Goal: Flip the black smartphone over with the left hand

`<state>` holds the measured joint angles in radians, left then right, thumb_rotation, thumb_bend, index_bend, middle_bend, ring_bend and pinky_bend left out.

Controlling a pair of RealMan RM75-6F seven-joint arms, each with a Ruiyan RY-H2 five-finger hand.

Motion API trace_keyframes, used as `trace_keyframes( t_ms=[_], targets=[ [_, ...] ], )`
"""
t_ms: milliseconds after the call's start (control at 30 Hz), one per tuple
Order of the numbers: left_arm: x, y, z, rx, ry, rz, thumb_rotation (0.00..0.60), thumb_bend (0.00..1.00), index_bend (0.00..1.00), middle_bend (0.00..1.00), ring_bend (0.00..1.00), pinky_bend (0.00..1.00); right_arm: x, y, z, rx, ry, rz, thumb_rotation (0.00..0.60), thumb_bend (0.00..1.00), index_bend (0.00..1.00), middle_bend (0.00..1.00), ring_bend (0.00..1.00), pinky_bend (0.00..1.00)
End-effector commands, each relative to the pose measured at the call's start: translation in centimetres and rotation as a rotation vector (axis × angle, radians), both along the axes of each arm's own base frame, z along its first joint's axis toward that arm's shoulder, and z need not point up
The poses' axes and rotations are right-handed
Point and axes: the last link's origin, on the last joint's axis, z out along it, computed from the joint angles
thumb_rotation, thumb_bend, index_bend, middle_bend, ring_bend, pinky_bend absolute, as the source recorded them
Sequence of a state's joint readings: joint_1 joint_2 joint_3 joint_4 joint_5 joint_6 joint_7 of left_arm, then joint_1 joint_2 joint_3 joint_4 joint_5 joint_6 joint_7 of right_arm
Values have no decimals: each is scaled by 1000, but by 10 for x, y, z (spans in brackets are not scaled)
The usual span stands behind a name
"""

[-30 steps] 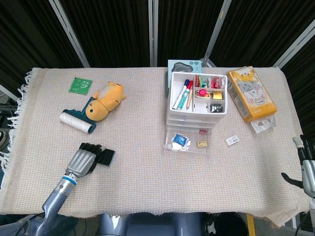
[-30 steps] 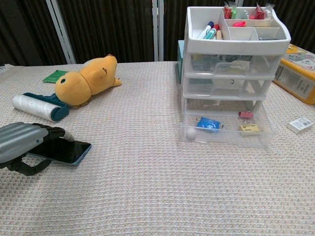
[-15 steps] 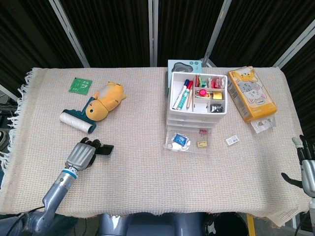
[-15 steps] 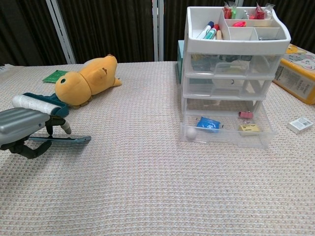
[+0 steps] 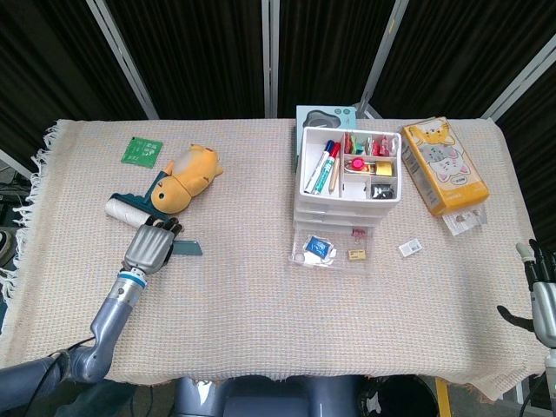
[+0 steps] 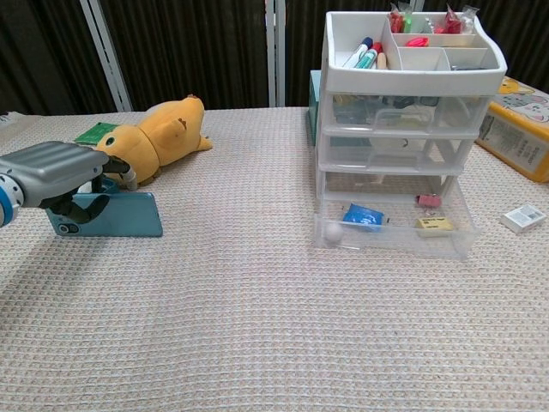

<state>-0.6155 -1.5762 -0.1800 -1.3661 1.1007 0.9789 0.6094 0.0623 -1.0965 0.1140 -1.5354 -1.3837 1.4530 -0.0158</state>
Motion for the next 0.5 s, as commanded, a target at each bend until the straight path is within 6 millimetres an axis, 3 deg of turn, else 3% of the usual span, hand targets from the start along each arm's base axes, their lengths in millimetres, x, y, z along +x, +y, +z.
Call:
trace_keyframes(
  t_ms=[33, 267, 500],
  targets=[
    [7, 18, -5, 27, 13, -5, 600, 688, 277, 195, 387, 175, -1, -1, 0, 1, 0, -4, 600, 0, 0, 0, 0, 0],
    [5, 34, -18, 35, 25, 14, 600, 669, 277, 195, 420, 180, -4, -3, -1, 4, -3, -18, 600, 0, 0, 0, 0, 0],
    [-3, 25, -29, -23, -38, 70, 600, 668, 276, 195, 450, 182, -5, -4, -1, 2, -10, -24, 600, 0, 0, 0, 0, 0]
  ],
)
